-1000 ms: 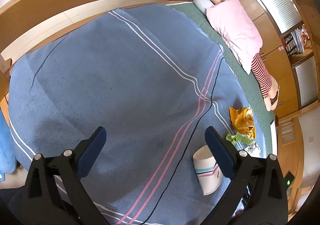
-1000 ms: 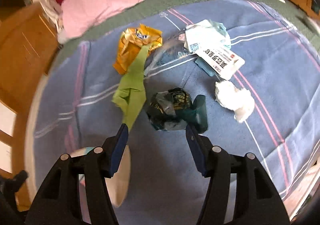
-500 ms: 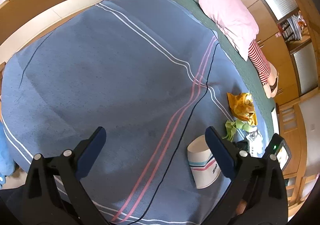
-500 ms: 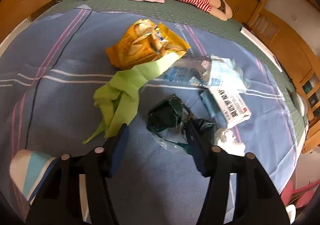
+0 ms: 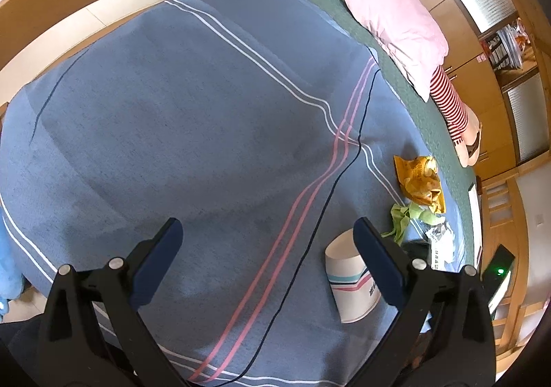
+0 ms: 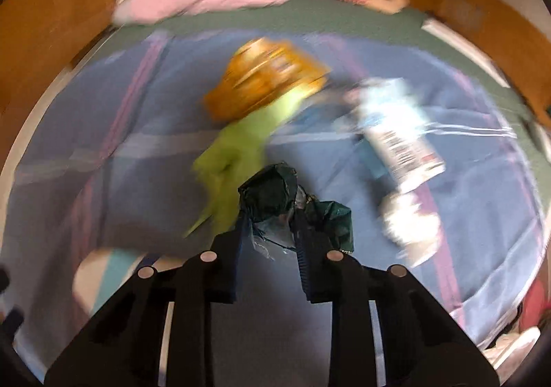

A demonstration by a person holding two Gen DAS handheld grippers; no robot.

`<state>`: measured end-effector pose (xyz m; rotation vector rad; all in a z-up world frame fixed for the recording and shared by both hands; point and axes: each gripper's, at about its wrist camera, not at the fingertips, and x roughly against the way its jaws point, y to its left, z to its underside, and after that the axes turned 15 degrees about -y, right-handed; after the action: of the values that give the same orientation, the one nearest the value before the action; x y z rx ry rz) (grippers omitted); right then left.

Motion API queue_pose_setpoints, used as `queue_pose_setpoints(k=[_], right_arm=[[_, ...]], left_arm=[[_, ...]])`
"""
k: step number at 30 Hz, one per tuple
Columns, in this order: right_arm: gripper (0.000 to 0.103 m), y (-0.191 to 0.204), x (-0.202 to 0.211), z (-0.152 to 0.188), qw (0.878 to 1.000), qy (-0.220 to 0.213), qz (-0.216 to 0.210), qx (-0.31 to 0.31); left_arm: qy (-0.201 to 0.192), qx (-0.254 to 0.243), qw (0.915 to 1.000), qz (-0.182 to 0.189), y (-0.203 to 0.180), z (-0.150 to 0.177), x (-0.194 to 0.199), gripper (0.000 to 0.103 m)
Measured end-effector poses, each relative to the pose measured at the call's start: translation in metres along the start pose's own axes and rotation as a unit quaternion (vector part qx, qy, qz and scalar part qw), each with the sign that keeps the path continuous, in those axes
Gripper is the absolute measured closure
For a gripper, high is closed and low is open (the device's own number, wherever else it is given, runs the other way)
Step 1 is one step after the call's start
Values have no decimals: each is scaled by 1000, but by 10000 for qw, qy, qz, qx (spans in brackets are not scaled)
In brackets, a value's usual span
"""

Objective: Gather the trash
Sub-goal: 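Reach the left tool to the paper cup while the right tool grasps the dark green bag, then lift the paper cup with the left tool while the right tool holds the green bag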

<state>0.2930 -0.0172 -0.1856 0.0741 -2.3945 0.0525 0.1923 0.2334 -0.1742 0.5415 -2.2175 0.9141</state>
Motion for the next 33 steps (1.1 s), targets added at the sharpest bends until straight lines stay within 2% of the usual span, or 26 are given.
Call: queue_pose_setpoints(k=[2, 4, 7, 11, 15, 16, 18, 20, 23, 26, 28, 30, 33], right_arm=[[76, 15, 3, 4, 9994, 103, -251, 238], [76, 27, 9, 10, 9969, 243, -699, 277], [76, 41, 17, 18, 9924, 432, -1095, 368], [76, 53, 29, 31, 9806, 785, -1787, 171], [76, 65, 41, 38, 9675, 902, -2360, 126], [76, 66, 43, 38, 9674, 867, -2378, 116], [76, 64, 48, 34, 9758, 615, -2094, 107], [76, 57, 55, 27, 9882, 201, -1511, 135], [76, 33, 60, 18, 9952, -152, -899, -359], [76, 9, 64, 12, 9954, -398, -329, -805], [76, -4, 70, 9, 9929, -590, -113, -1027], [76, -14, 72, 10, 9906, -678, 7, -1185], [76, -18, 68, 14, 9906, -530, -57, -1261]], left_arm=[[27, -29, 10000, -8, -1, 1, -2, 4], [37, 1, 10000, -35, 0, 1, -3, 4], [51, 98, 9999, -62, 3, 1, -4, 4], [62, 93, 9999, -62, 4, 0, -5, 4], [70, 184, 9998, -103, 9, -2, -6, 4], [66, 212, 9997, -118, 11, -3, -6, 4], [36, 277, 9995, -126, 14, -4, -5, 4], [-20, 342, 9993, -143, 17, -5, -2, 4], [-22, 101, 9999, -78, 9, -4, -1, 4], [299, -990, 9945, 180, -23, 10, -8, 4], [492, -1642, 9850, 202, -42, 26, -14, 4], [609, -1862, 9805, 170, -48, 35, -19, 4], [922, -2252, 9698, 147, -54, 44, -28, 4]])
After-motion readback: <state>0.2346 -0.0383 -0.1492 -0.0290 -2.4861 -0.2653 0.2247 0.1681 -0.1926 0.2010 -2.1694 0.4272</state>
